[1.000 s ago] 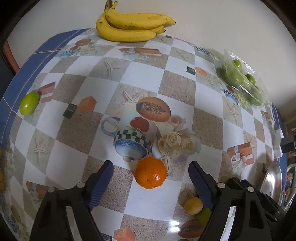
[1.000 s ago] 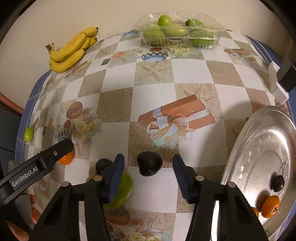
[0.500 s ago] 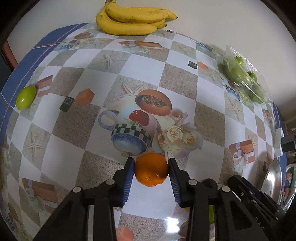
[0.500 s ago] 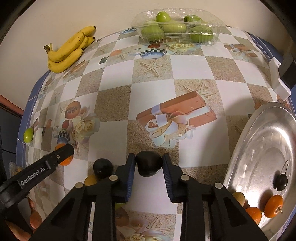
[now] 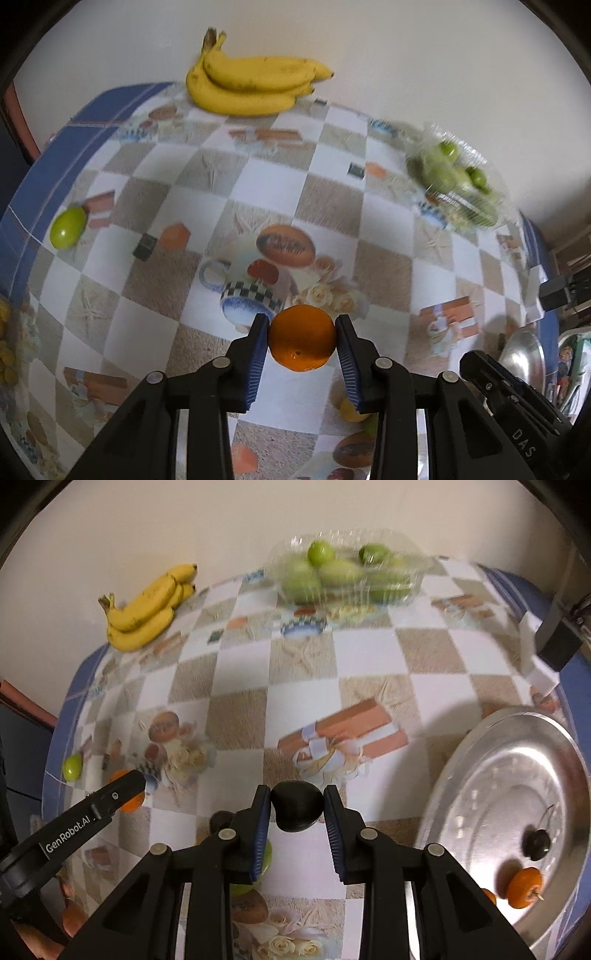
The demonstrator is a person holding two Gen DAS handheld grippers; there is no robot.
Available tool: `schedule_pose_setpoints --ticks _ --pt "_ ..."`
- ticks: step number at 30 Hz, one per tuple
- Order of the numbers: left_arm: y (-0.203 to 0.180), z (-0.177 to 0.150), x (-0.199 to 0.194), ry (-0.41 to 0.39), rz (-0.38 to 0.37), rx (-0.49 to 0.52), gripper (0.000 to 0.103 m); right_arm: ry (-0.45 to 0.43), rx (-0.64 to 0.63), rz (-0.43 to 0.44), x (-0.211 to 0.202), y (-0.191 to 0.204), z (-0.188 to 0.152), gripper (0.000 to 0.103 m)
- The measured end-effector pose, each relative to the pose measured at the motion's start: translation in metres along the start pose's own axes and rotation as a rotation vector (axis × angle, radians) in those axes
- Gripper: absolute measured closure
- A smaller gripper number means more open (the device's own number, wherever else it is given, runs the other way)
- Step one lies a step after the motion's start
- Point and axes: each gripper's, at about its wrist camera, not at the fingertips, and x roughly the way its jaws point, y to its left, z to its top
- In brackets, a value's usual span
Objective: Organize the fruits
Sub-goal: 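Close the left tool on the orange while the right grasps the dark plum, then carry the orange and dark plum over the steel bowl with both tools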
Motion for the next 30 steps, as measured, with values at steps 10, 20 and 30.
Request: schedule_pose_setpoints --ticks 10,20,30 --pt "-0.017 0.007 -0.039 -0.082 -0.026 0.025 0.064 -0.058 0.033 0.007 -0.041 -0.009 0.01 0.073" --pt "-0.044 0.0 -0.043 -0.09 -0.037 0.056 0.064 -0.064 0.068 -0.024 -0.055 -0.032 0.009 0.073" --pt "-0.09 -0.016 -0.034 -0.058 -0.053 0.148 0.064 -0.02 0.161 -0.061 -0.047 -0.079 0.005 0.073"
